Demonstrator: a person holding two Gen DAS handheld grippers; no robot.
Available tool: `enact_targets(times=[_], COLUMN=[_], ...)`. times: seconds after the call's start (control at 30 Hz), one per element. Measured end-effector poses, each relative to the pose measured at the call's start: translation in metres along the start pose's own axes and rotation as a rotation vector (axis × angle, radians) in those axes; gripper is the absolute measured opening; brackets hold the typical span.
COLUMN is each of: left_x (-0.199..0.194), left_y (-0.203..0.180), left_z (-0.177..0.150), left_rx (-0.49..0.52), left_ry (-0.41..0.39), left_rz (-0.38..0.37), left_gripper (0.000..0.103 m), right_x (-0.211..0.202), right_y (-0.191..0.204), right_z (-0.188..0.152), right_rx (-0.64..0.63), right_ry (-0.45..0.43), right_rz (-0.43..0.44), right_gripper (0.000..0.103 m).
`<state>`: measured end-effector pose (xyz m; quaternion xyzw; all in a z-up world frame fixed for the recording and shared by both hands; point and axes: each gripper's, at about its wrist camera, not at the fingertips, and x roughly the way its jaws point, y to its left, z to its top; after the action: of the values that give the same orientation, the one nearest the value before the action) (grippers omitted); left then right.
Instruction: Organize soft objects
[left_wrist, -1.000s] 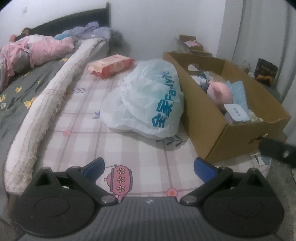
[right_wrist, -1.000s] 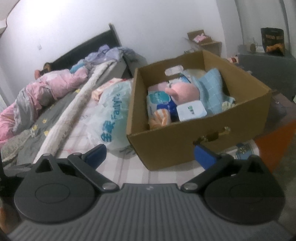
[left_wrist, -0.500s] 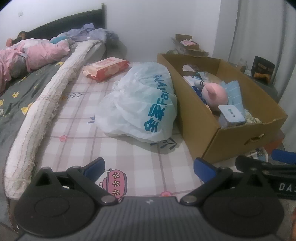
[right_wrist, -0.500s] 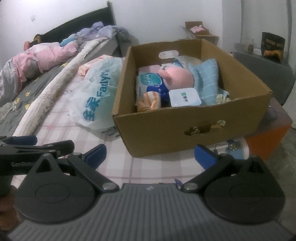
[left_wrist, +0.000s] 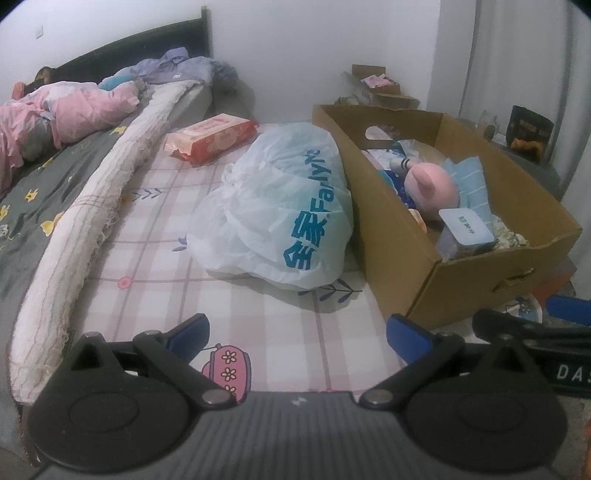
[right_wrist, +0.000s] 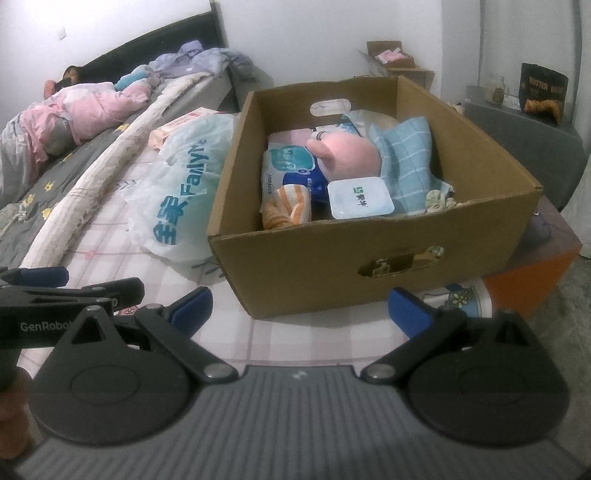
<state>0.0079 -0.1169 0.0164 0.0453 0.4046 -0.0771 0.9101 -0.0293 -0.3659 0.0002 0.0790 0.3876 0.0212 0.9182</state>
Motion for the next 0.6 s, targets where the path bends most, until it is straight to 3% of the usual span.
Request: enact_targets(times=[0.6], left_x=[0.0018], left_y=[-0.005], left_z=[0.0037], left_rx=[0.002], left_ry=[-0.001], left_rz=[0.002], left_gripper=[0.102], right_x=[0.0036], right_y=[-0.0061], right_z=[0.0033], right_rx=[0.01], right_ry=[0.005], right_rz=[0.003], right_gripper=[0.102])
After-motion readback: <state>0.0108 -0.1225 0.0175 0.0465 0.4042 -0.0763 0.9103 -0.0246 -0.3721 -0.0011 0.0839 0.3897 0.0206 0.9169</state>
